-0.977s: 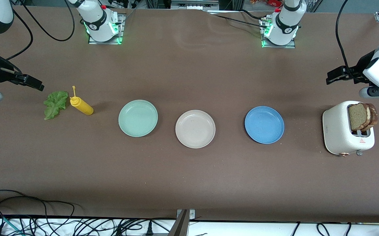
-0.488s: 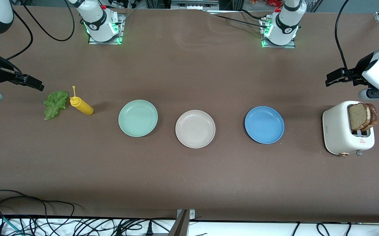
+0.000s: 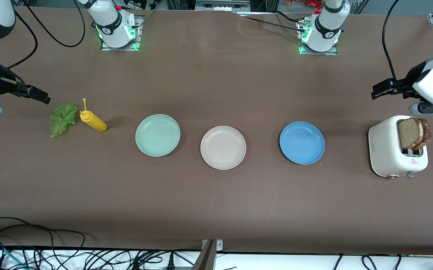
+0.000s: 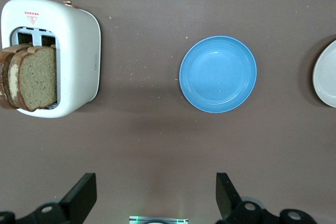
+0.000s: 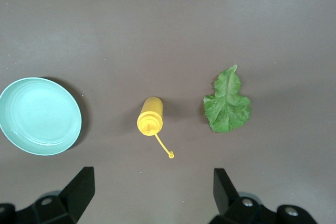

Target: Make sandwich on beige plate with both arms

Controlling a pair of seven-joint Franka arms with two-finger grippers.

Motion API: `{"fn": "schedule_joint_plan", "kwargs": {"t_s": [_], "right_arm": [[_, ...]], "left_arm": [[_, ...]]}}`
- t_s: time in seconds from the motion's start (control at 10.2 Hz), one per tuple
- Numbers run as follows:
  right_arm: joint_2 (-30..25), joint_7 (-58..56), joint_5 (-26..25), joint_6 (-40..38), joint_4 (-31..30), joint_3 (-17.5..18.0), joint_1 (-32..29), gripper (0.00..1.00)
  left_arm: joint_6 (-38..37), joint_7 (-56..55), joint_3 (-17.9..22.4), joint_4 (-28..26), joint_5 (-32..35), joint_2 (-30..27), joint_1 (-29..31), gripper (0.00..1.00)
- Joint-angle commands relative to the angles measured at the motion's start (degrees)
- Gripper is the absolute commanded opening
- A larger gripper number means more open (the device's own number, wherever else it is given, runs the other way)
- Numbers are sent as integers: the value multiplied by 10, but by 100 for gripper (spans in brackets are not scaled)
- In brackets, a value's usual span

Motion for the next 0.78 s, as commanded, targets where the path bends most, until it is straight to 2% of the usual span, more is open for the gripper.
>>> {"fn": "schedule_joint_plan", "kwargs": {"t_s": [0.0,0.68], "right_arm": [[-3,2,9,0,0,2,-1,100],[8,6,11,8,3,2,17,100]], "left_arm": [[-1,11,2,15,-15,8,-1,100],[-1,11,2,15,-15,10,-1,100]]}}
